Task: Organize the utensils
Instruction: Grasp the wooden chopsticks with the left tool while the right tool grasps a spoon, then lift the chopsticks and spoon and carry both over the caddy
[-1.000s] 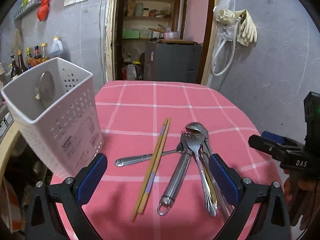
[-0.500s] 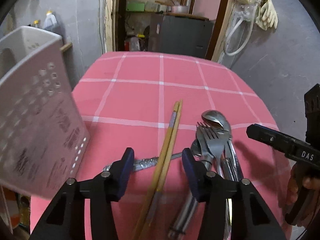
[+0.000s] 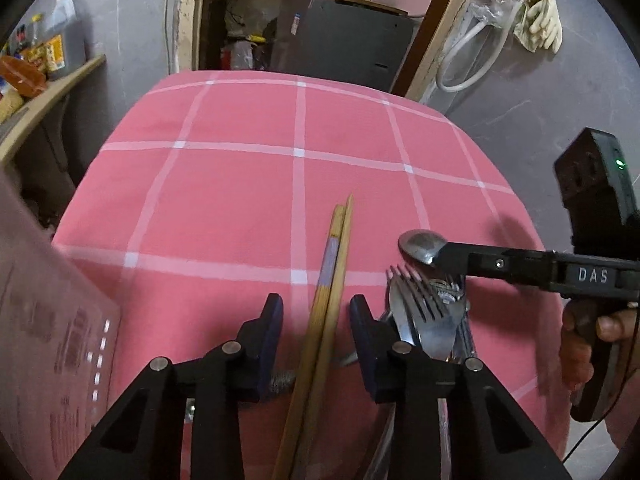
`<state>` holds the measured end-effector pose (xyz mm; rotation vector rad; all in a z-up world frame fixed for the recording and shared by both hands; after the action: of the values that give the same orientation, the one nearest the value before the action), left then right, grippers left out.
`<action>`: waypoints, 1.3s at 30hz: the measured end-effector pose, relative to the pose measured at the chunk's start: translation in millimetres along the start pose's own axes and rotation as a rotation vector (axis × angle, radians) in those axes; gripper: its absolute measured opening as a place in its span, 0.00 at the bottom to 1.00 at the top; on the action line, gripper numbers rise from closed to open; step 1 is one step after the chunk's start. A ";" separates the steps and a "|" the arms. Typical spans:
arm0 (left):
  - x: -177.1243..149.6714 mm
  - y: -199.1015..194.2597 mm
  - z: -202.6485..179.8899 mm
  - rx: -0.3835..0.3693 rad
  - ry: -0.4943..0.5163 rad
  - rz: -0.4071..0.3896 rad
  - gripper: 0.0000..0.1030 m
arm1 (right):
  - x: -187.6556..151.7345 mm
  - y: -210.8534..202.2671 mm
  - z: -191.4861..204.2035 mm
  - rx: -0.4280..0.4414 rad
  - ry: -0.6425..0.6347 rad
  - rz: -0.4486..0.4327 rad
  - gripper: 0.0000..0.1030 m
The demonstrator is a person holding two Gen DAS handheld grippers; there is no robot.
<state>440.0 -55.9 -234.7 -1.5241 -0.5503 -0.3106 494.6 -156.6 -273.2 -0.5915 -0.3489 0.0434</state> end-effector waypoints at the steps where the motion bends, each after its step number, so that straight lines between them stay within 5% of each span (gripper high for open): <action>1: 2.0 1.1 -0.6 -0.005 0.006 0.008 0.29 | -0.7 2.6 -1.9 0.008 0.009 0.003 0.30; 12: 3.7 5.9 -19.1 0.021 0.135 0.098 0.14 | -1.1 30.8 -6.1 0.056 0.133 0.099 0.23; 23: -10.3 -0.7 -6.1 0.003 -0.012 0.087 0.13 | -0.7 48.7 5.3 -0.007 0.145 0.172 0.24; 27: -11.1 0.5 -4.6 -0.027 -0.030 0.108 0.12 | 7.8 49.6 -5.1 0.078 0.237 0.133 0.24; 34: -14.3 1.7 -2.5 -0.101 -0.066 0.160 0.12 | 7.1 47.7 4.6 0.192 0.310 -0.008 0.04; 39: -18.6 -27.8 -11.8 -0.133 -0.047 0.064 0.12 | -2.1 9.0 31.9 0.164 0.211 -0.173 0.03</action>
<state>411.6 -71.4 -220.2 -1.6782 -0.5246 -0.2668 482.5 -132.2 -254.2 -0.3970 -0.1886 -0.1546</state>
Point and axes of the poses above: each gripper's, at about its wrist camera, not at the fingertips, and y roughly the way its jaws point, z to its left, x to its top, the point moved 10 cm from there along y, roughly the way its jaws point, and after that the axes turned 13 degrees about x, right-handed, at the moved point
